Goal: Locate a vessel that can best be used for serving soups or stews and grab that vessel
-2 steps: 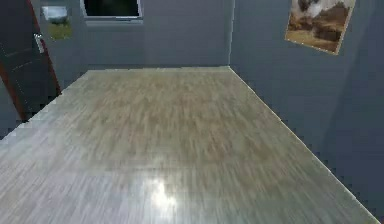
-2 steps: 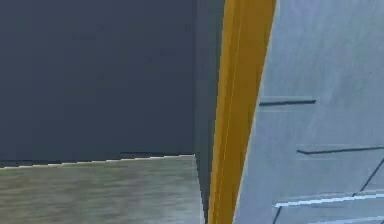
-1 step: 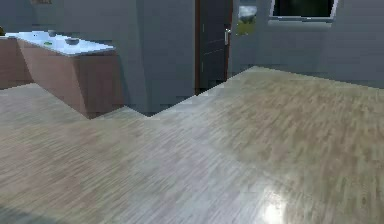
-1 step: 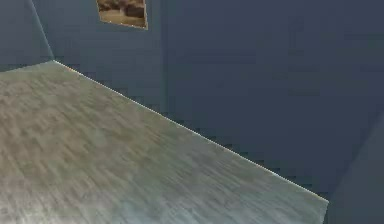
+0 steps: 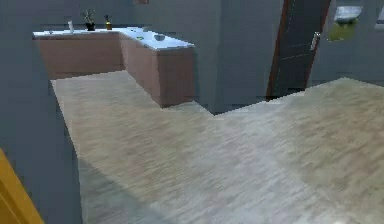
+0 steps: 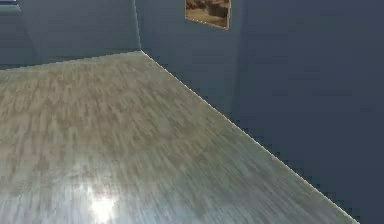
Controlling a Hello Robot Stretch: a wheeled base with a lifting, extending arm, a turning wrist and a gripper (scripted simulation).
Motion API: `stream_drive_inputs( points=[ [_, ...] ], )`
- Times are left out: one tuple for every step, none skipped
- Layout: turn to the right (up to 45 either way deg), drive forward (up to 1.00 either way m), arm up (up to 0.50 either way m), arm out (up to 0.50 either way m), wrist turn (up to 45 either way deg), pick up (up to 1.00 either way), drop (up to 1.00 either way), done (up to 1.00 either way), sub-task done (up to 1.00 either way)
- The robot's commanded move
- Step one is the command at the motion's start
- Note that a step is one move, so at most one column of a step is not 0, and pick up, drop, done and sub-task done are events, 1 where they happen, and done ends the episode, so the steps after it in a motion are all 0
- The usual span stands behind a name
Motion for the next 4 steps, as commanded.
stream_drive_inputs(
  points=[
    [0.0, 0.4, 0.0, 0.0, 0.0, 0.0, 0.0, 0.0, 0.0],
    [-27.0, 0.0, 0.0, 0.0, 0.0, 0.0, 0.0, 0.0, 0.0],
    [0.0, 1.0, 0.0, 0.0, 0.0, 0.0, 0.0, 0.0, 0.0],
    [-3.0, 0.0, 0.0, 0.0, 0.0, 0.0, 0.0, 0.0, 0.0]
  ],
)
